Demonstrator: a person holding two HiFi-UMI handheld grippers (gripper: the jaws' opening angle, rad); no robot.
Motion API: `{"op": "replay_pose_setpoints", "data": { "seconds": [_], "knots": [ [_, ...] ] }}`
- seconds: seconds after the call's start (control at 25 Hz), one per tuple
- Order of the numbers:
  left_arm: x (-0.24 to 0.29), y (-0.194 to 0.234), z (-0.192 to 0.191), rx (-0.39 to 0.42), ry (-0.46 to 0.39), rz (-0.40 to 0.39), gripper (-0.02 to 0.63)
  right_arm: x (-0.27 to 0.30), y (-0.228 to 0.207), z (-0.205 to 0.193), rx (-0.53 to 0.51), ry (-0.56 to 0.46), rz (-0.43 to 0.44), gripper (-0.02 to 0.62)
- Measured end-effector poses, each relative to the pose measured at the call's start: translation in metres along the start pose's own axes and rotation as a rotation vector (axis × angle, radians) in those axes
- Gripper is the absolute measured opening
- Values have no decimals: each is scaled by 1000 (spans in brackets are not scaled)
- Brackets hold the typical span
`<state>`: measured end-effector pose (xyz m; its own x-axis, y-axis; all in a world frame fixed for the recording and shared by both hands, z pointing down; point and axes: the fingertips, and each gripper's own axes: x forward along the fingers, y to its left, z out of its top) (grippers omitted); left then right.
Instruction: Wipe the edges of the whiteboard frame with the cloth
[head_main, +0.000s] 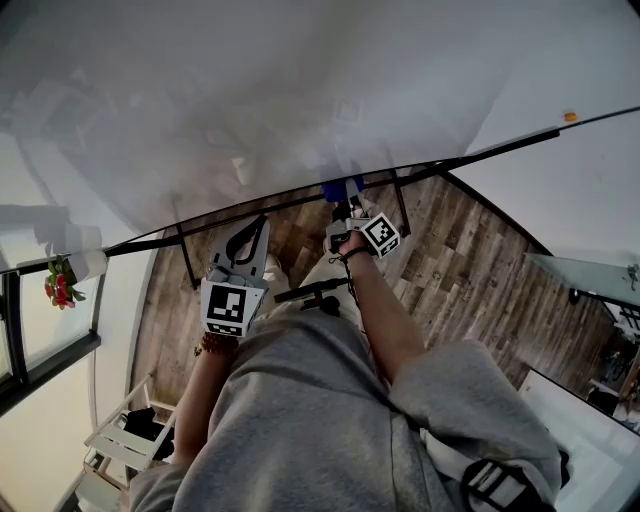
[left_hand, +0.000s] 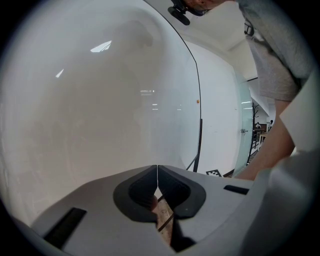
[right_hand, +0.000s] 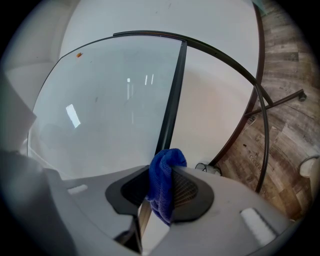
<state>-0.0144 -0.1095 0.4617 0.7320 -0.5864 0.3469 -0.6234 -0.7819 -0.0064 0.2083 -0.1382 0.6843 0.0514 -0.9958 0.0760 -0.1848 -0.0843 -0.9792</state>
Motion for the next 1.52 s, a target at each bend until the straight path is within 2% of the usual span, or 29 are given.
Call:
{"op": "replay_pose_setpoints", "data": {
  "seconds": [0.16, 0.36, 0.8, 0.96, 1.08, 1.2, 1.52],
  "knots": [
    [-5, 9, -3, -6, -3, 0, 12, -1, 1, -10, -9, 4, -23, 117],
    [-10, 21, -5, -10, -9, -6, 12, 3, 7, -25, -12, 12, 4, 117],
    [-28, 44, -10, -6, -14, -28, 12, 1, 11, -48, -20, -1, -31, 117],
    [-32, 53, -26, -28, 36, -21, 12, 6, 13, -61, -25, 13, -37, 117],
    [-33, 68, -43, -61, 80, 24, 12, 8, 13, -72, -35, 34, -39, 117],
    [-33, 62, -40, -86, 80, 43, 12, 5, 14, -69, -44, 55, -35, 117],
    [-29, 51, -32, -49, 66, -18, 12, 7, 17, -77, -39, 47, -10, 117]
  ]
}}
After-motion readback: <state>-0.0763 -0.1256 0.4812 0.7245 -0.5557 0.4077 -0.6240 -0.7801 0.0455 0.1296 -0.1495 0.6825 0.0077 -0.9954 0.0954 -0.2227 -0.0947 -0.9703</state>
